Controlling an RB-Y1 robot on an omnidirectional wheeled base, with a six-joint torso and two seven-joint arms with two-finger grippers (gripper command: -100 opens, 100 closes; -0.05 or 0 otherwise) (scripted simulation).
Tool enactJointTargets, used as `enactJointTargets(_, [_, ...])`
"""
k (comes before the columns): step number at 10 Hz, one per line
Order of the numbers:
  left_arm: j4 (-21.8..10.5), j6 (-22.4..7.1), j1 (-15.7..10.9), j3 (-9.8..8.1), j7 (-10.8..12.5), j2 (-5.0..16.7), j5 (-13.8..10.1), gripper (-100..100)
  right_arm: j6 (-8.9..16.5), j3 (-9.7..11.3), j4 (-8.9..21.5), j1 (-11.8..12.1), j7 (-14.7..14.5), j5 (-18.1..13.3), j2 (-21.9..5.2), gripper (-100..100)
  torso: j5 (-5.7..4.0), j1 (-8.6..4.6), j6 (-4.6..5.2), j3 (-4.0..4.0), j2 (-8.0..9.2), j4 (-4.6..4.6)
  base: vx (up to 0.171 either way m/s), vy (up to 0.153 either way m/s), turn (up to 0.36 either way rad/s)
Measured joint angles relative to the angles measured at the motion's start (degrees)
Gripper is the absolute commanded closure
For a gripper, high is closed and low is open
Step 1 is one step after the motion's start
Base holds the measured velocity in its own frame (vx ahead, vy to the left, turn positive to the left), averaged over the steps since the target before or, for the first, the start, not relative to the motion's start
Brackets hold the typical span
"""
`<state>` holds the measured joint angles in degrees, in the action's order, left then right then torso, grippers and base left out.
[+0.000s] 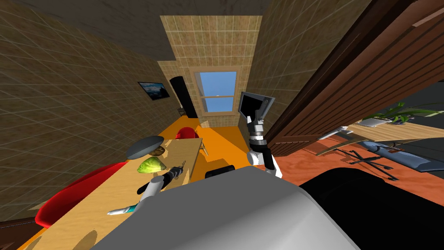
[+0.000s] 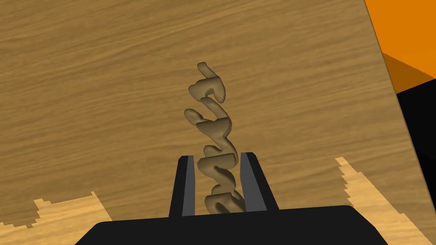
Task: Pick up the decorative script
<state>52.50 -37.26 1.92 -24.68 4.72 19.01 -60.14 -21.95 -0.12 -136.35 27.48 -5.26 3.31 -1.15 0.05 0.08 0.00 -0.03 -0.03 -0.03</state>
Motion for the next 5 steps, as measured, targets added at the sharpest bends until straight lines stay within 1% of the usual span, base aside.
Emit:
enactJointTargets(1, [-0.9,0.7,-0.8,1.18,0.8,0.5,-0.1,100,0.0,0.0,0.0,0.0,0.0,0.0,0.0,0,0.1,0.07,0.11,0.06,0.14,0.02,-0.085,0.031,-0.05])
enactJointTargets(2, [-1.1,1.2,-1.1,1.99,1.7,0.7,0.0,100,0.0,0.0,0.0,0.0,0.0,0.0,0.0,0,0.12,0.14,0.08,0.09,0.17,0.02,-0.091,0.04,-0.063])
enactJointTargets(3, [-0.9,1.7,-1.6,3.68,3.7,1.1,0.6,100,0.0,0.0,0.0,0.0,0.0,0.0,0.0,0,0.12,0.17,0.13,0.11,0.2,0.04,-0.069,0.029,-0.037])
enactJointTargets(4, [-1.4,2.2,-2.2,4.7,4.9,1.4,0.4,100,0.0,0.0,0.0,0.0,0.0,0.0,0.0,0,0.12,0.15,0.08,0.08,0.15,0.02,-0.084,0.032,-0.044])
enactJointTargets(5, [-2.2,3.0,-3.1,6.34,6.5,2.2,0.4,100,0.0,0.0,0.0,0.0,0.0,0.0,0.0,0,0.11,0.17,0.11,0.09,0.17,0.04,-0.069,0.027,-0.038])
